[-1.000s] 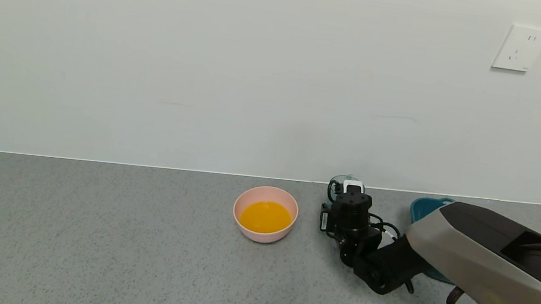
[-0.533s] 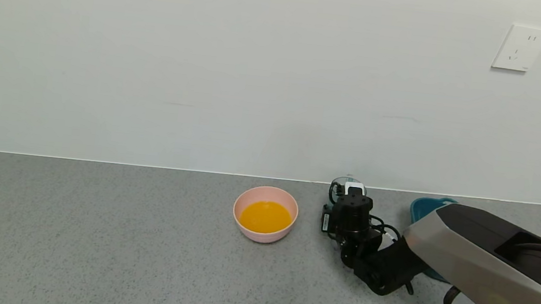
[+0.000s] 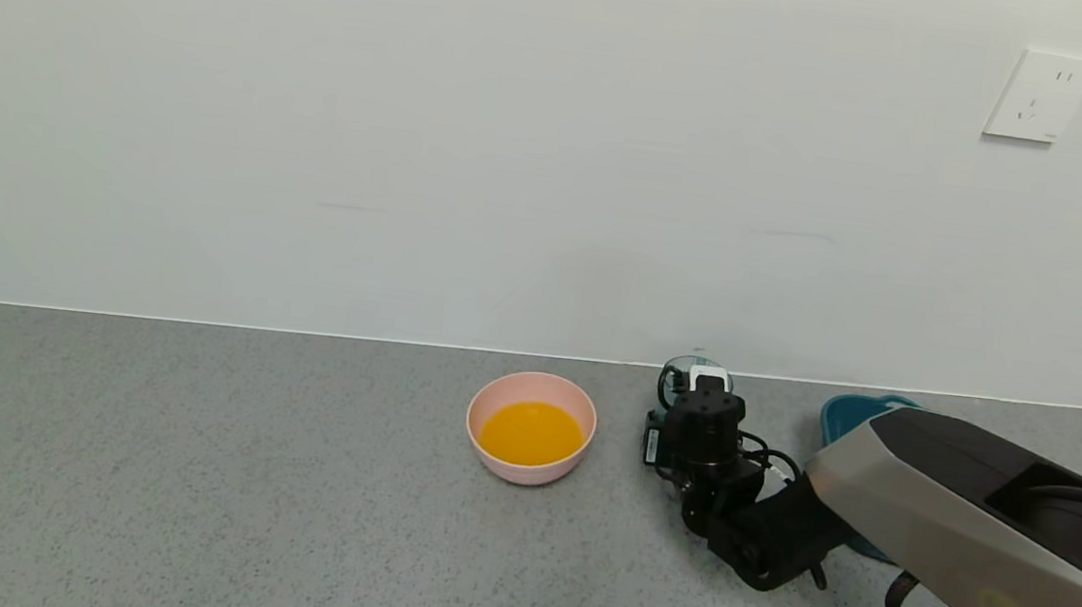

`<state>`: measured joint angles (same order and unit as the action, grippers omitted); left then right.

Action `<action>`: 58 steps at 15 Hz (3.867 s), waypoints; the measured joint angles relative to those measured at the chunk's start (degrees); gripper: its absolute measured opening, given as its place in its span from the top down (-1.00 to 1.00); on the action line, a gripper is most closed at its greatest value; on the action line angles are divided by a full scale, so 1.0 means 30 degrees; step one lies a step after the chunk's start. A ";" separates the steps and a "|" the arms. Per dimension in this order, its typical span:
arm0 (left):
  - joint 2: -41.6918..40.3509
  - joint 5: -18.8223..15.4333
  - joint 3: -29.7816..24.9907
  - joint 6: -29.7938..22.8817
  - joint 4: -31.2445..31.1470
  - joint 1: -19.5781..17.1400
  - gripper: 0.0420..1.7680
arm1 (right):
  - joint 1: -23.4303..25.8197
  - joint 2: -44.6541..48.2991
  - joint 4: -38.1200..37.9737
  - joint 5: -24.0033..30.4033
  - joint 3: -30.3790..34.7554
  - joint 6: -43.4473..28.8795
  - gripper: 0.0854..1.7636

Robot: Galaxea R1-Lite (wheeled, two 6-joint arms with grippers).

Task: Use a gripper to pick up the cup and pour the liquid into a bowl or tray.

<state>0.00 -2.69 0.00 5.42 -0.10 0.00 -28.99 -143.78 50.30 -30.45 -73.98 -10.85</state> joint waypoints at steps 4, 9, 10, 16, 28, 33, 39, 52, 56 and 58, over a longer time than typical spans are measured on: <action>0.0000 0.0000 0.0000 0.0000 0.0000 0.0000 -0.94 | 0.0000 -0.0073 0.0008 0.0000 0.0012 0.0199 -0.52; 0.0000 0.0000 0.0000 0.0000 0.0000 0.0000 -0.94 | 0.0000 -0.0126 0.0016 0.0008 0.0028 0.0236 -0.72; 0.0000 0.0000 0.0000 0.0000 0.0008 0.0000 -0.94 | 0.0000 -0.0126 0.0016 0.0008 0.0028 0.0236 -0.74; 0.0000 0.0000 0.0000 0.0000 0.0000 0.0000 -0.94 | 0.0000 0.0114 -0.0089 0.0073 0.0211 0.0211 -0.85; 0.0000 -0.0008 0.0000 0.0000 0.0000 0.0000 -0.94 | -0.0882 0.4515 -0.2930 0.0691 0.4506 0.0016 -0.91; 0.0000 -0.0008 0.0000 0.0000 0.0000 0.0000 -0.94 | -0.1841 0.8976 -0.5827 0.1276 0.7103 -0.0020 -0.92; 0.0000 -0.0008 0.0000 0.0000 0.0000 0.0000 -0.94 | -0.2528 1.4958 -1.0785 0.2341 0.8907 -0.0321 -0.92; 0.0000 -0.0008 0.0000 0.0000 0.0000 0.0000 -0.94 | -0.1434 2.6299 -1.2544 0.6579 1.4600 0.3519 -0.92; 0.0000 0.0000 0.0000 0.0000 0.0000 0.0000 -0.94 | 0.0488 2.9733 -1.5401 0.6652 1.4730 0.3535 -0.92; 0.0000 0.0000 0.0000 0.0000 0.0000 0.0000 -0.94 | 0.1772 3.1399 -1.6766 0.6668 1.4714 0.3519 -0.92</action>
<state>0.00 -2.69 0.00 5.42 -0.10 0.00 -23.67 -49.58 0.00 -10.45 -29.84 -0.29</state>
